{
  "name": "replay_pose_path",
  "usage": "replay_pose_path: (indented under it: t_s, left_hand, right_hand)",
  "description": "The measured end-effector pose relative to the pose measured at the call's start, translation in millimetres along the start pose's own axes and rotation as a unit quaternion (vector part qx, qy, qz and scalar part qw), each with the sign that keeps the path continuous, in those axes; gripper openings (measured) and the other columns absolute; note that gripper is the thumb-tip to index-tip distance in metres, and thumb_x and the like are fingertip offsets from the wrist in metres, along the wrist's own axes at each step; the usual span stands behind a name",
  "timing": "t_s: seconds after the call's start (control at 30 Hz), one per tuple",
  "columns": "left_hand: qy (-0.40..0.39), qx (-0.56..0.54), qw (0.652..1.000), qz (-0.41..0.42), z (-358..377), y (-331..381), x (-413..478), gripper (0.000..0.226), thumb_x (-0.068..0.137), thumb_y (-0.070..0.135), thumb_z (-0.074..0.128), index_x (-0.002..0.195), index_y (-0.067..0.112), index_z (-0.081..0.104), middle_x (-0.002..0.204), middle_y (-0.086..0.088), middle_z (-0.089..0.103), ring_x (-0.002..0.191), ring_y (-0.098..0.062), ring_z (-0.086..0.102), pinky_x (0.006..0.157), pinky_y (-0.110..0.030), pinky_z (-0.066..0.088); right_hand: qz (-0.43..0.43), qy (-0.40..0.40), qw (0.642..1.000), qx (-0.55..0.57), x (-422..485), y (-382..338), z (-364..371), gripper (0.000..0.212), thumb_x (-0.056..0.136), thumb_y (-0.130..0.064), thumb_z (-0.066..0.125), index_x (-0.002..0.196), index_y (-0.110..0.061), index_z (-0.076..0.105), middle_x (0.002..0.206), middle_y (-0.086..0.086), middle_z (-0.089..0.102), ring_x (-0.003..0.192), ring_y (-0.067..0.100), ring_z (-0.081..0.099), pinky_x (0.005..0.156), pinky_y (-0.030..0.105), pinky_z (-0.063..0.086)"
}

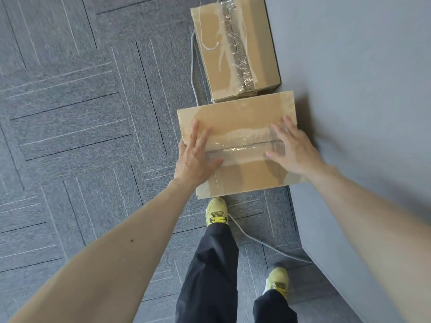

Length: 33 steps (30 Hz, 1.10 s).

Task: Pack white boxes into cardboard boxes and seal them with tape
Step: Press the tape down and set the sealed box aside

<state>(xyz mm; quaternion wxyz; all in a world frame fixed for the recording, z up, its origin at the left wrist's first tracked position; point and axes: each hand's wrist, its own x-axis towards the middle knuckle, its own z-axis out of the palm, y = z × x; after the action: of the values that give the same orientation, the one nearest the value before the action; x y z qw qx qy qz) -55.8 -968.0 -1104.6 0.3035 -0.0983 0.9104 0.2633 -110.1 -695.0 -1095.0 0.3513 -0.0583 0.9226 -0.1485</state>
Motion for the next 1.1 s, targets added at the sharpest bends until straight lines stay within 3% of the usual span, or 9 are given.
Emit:
replay_pose_path:
  t_s: [0.13, 0.3, 0.5, 0.67, 0.93, 1.1]
  left_hand:
    - [-0.018, 0.062, 0.998, -0.006, -34.2, 22.2, -17.9, 0.087, 0.088, 0.062, 0.060, 0.155, 0.038, 0.010, 0.165, 0.011, -0.012, 0.151, -0.040, 0.001, 0.111, -0.065, 0.032]
    - [0.019, 0.077, 0.996, 0.051, -107.6, 72.5, -72.8, 0.078, 0.091, 0.060, 0.056, 0.154, 0.034, 0.017, 0.167, 0.006, -0.001, 0.153, -0.031, 0.002, 0.117, -0.060, 0.026]
    - [0.067, 0.082, 0.987, 0.122, -182.9, 145.7, -171.1, 0.075, 0.091, 0.061, 0.056, 0.153, 0.033, 0.025, 0.166, 0.002, 0.008, 0.152, -0.031, 0.008, 0.116, -0.059, 0.028]
    - [0.117, 0.069, 0.970, 0.204, -204.0, 213.3, -270.6, 0.073, 0.089, 0.062, 0.057, 0.151, 0.031, 0.035, 0.164, 0.000, 0.019, 0.151, -0.032, 0.015, 0.114, -0.057, 0.032]
    - [0.124, 0.127, 0.930, 0.321, -135.3, 327.9, -452.3, 0.074, 0.085, 0.070, 0.048, 0.147, 0.029, 0.044, 0.162, -0.002, 0.026, 0.149, -0.034, 0.022, 0.113, -0.054, 0.034]
    - [0.076, 0.208, 0.897, 0.384, -62.1, 395.9, -562.9, 0.073, 0.090, 0.066, 0.052, 0.152, 0.032, 0.035, 0.165, 0.001, 0.016, 0.152, -0.030, 0.014, 0.117, -0.055, 0.028]
  right_hand:
    - [-0.016, -0.002, 1.000, -0.001, -34.3, -27.5, -30.7, 0.075, 0.092, -0.046, 0.057, 0.155, -0.024, 0.020, 0.164, 0.003, 0.002, 0.146, 0.036, 0.018, 0.117, 0.048, 0.024]
    - [-0.029, 0.027, 0.999, 0.019, -100.2, -72.9, -99.4, 0.067, 0.094, -0.049, 0.052, 0.150, -0.017, 0.031, 0.162, 0.010, 0.016, 0.142, 0.035, 0.027, 0.115, 0.044, 0.026]
    - [-0.043, 0.086, 0.993, 0.069, -221.0, -119.1, -187.2, 0.065, 0.097, -0.042, 0.052, 0.153, -0.022, 0.025, 0.164, 0.000, 0.010, 0.148, 0.024, 0.016, 0.118, 0.040, 0.022]
    - [-0.080, 0.169, 0.978, 0.091, -354.9, -134.8, -232.4, 0.063, 0.097, -0.040, 0.052, 0.152, -0.023, 0.029, 0.162, 0.001, 0.017, 0.145, 0.025, 0.024, 0.114, 0.038, 0.027]
    - [-0.021, 0.277, 0.956, 0.097, -593.6, -36.8, -201.6, 0.062, 0.096, -0.039, 0.054, 0.151, -0.020, 0.032, 0.159, 0.005, 0.026, 0.142, 0.027, 0.030, 0.114, 0.037, 0.029]
    - [0.068, 0.323, 0.935, 0.131, -755.7, 54.4, -147.7, 0.062, 0.098, -0.041, 0.051, 0.152, -0.019, 0.031, 0.158, 0.006, 0.029, 0.145, 0.024, 0.028, 0.117, 0.039, 0.028]
